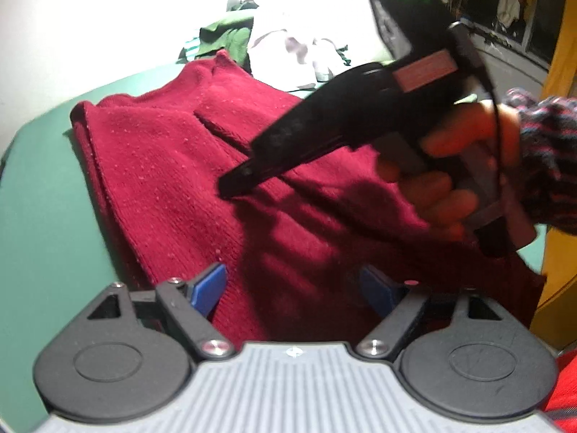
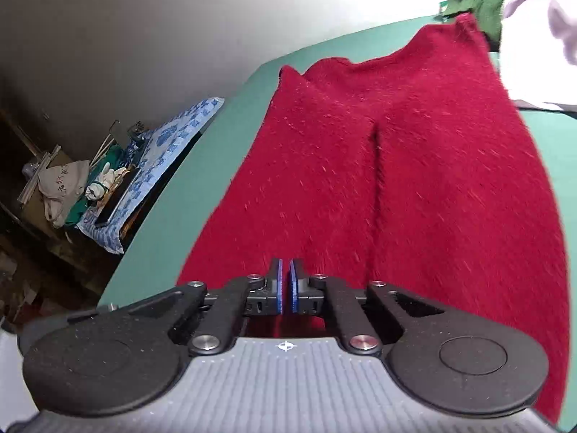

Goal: Fold clothes

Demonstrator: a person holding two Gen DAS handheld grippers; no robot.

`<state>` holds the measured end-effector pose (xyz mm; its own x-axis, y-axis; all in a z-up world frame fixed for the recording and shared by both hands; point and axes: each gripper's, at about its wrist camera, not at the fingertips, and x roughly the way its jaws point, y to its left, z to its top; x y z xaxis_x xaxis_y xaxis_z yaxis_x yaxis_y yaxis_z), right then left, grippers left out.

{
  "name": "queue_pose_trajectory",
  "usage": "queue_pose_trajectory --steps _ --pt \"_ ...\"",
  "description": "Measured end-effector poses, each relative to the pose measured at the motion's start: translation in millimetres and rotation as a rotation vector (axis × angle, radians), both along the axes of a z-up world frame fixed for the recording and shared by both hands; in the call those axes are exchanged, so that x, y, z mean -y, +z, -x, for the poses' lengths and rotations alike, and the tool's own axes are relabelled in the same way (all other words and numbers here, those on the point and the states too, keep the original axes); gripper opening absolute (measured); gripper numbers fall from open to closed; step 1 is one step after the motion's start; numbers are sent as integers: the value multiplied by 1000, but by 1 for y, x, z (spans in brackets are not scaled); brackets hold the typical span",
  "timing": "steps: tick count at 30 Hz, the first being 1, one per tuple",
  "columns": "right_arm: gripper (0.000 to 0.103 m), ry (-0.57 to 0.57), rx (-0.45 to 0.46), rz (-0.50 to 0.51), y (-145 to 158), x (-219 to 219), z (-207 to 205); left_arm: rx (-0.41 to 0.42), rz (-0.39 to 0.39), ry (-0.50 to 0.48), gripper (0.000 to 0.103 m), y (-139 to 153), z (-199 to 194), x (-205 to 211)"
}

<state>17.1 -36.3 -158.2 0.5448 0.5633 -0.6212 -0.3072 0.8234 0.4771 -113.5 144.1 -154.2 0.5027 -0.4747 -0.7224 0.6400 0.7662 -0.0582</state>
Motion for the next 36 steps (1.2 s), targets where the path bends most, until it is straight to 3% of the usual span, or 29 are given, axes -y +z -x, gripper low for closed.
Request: queue_pose_trajectory --steps 5,11,19,22,27,30,33,36 --pt "9 27 -2 -28 5 2 29 -23 21 -4 75 14 14 2" --pt "11 94 12 14 4 2 54 -27 -48 5 76 11 33 13" --pt "19 89 28 -5 17 44 87 -124 -69 102 81 23 64 8" --pt "22 97 22 -3 18 55 98 -121 -93 153 82 22 80 10" --pt "23 117 6 -61 12 59 96 -107 -30 247 82 36 71 2" --pt "25 137 -6 -106 8 51 85 -125 62 348 78 42 50 -20" --pt "25 161 -37 -89 1 37 77 -164 150 421 72 39 29 -37" --pt "26 190 -79 -73 -6 25 75 -177 142 439 69 33 16 -36"
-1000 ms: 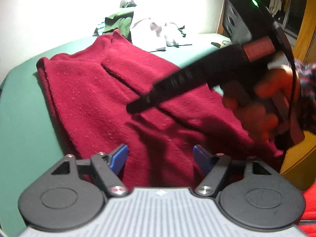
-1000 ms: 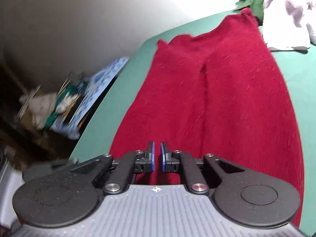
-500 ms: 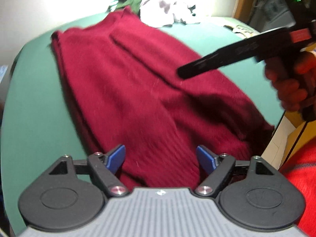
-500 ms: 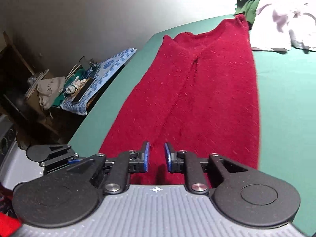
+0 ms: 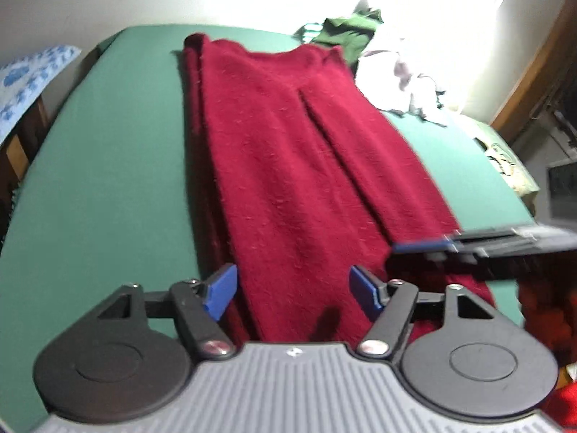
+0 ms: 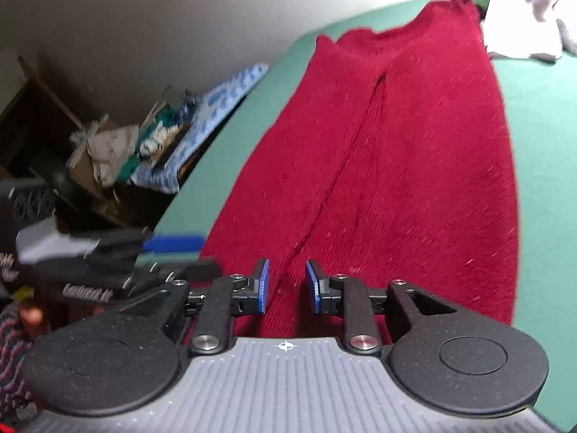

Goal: Fold clothes

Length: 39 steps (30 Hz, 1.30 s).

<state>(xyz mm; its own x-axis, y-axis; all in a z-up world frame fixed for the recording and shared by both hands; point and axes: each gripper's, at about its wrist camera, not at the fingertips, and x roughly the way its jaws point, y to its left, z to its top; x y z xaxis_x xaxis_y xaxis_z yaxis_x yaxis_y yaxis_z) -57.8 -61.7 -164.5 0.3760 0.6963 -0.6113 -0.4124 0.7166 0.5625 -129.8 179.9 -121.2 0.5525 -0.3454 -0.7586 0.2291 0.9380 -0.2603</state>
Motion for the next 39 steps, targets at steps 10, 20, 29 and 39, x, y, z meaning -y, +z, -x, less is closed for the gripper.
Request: queue_pose_trajectory --steps 10,20,29,39 --pt "4 87 3 -17 -3 -24 12 -23 53 47 12 -3 -10 -21" --pt "11 105 47 23 5 -25 21 -9 16 27 10 4 -4 -27" --pt "11 347 208 81 22 -57 46 47 -109 -90 16 20 21 -3" --pt "12 488 190 139 18 -59 61 10 -225 -128 30 10 47 7"
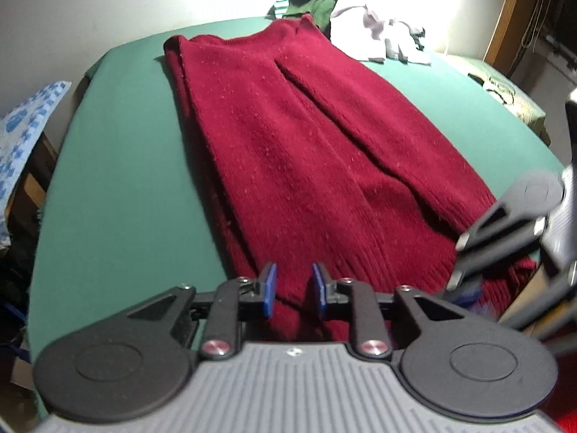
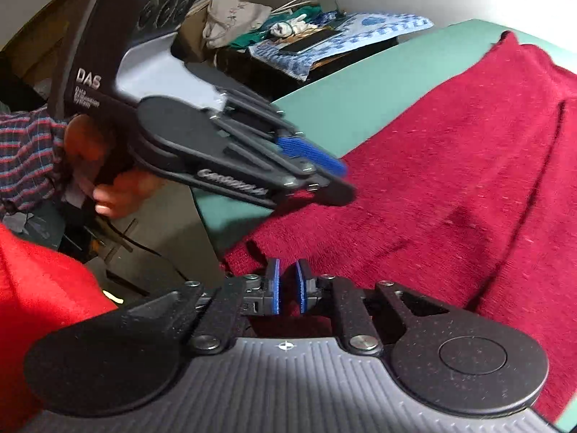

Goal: Fold clothes

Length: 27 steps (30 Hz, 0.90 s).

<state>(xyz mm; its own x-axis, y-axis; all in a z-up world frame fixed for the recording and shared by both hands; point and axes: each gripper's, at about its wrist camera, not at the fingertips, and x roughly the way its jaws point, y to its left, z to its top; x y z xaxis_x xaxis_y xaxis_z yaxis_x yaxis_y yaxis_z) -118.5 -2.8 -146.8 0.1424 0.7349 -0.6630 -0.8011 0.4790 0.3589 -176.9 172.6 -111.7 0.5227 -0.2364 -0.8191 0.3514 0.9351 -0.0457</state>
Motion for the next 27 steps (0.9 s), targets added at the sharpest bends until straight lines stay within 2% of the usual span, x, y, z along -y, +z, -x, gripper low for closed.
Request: queue_pose_trajectory --steps 3,4,5,7,10,15,18,23,27 --pt "13 -170 -66 -21 12 46 -7 -32 -6 21 39 5 13 -8" --pt "17 -242 -93 -20 15 64 -8 -44 -2 33 43 7 17 -11" --pt "24 -313 -120 -18 18 83 -9 -56 9 49 51 8 20 -14" --pt "28 -452 -180 -17 23 118 -10 -77 39 86 65 8 23 -18" --pt "28 -590 -290 -31 18 150 -2 -96 95 134 67 8 21 -24" --pt "29 -650 -397 -46 -1 162 6 -139 161 174 67 2 12 -24" --pt "36 -674 -449 -82 -11 169 10 -168 193 198 67 -1 9 -26" --pt "37 -680 -477 -98 -12 170 10 -199 242 206 67 -4 9 -25" --pt "37 -654 -484 -91 -14 166 8 -213 263 210 71 -5 9 -24"
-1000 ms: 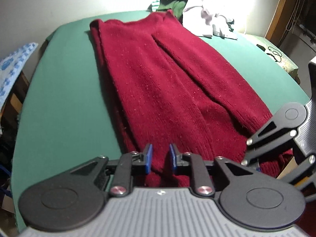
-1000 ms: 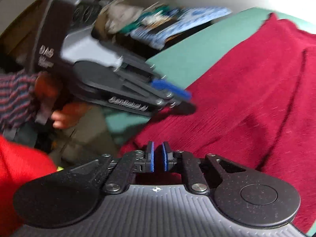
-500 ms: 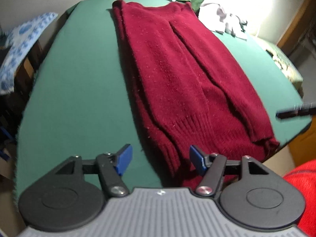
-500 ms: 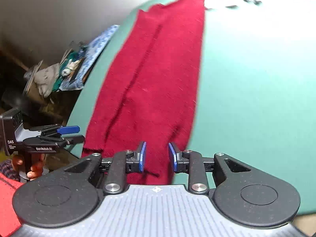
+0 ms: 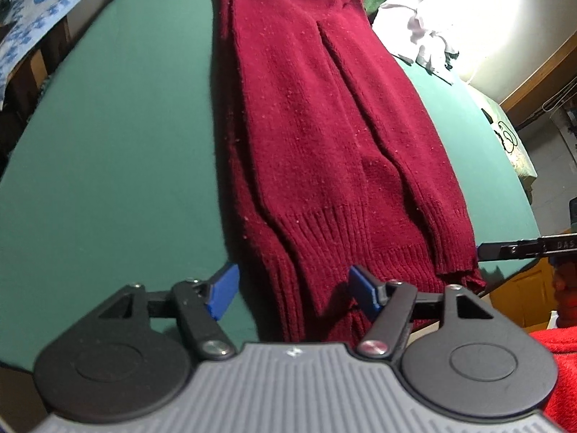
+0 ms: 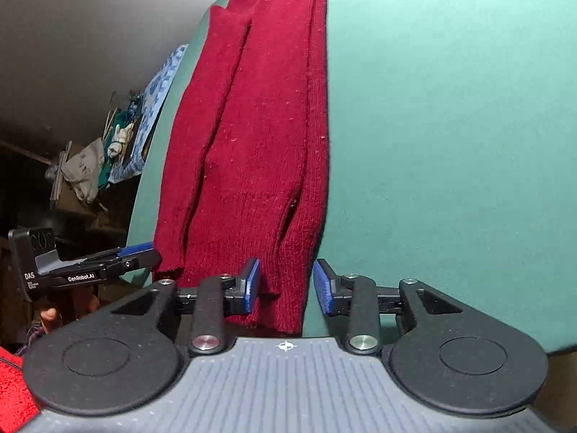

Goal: Fold clothes

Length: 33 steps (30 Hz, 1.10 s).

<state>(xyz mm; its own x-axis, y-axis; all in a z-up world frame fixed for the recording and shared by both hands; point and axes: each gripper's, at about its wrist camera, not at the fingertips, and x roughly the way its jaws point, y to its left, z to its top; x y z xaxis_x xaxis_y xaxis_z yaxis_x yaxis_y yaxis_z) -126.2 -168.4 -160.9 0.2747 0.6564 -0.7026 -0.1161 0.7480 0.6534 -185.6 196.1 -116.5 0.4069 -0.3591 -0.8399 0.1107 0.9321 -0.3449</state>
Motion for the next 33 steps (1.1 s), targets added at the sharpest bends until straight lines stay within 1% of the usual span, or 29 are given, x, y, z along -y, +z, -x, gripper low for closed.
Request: queue_pose_trajectory --steps 2,4,6,9,11,13,15,16,18,21,23,28,29,31,33 --pt "37 16 10 9 2 -4 -2 -5 23 11 74 0 -1 -1" --pt "37 27 18 8 2 -9 -4 -14 59 21 74 -2 -2 -2" --pt "34 38 34 19 2 -15 -3 -17 79 30 74 -3 -3 0" --pt "28 64 63 55 4 -28 -4 -8 88 40 74 -3 -2 3" --pt "22 70 77 81 6 -32 -3 -8 116 61 75 -4 -1 0" --pt "18 63 71 90 5 -30 -3 -12 160 78 82 -6 0 -3" --pt "17 44 52 72 1 -26 -2 -19 215 75 96 -8 1 -4" --pt "17 37 45 64 0 -25 -2 -18 225 74 98 -9 1 -3" --pt "17 34 47 66 0 -26 -2 -14 224 73 100 -8 0 1" --pt "17 54 83 98 4 -31 1 -6 227 92 100 -7 -1 3" --pt "18 46 106 107 4 -33 6 -13 243 101 101 -8 -2 2" --pt "19 0 92 72 1 -30 9 -30 288 122 101 -9 -6 -3" --pt "19 -6 91 68 0 -30 9 -31 293 125 100 -9 -6 -4" --pt "19 -13 90 67 1 -30 10 -25 283 136 93 -8 -4 -5" --pt "18 -7 96 83 2 -32 10 -16 261 142 70 -7 -1 -7"
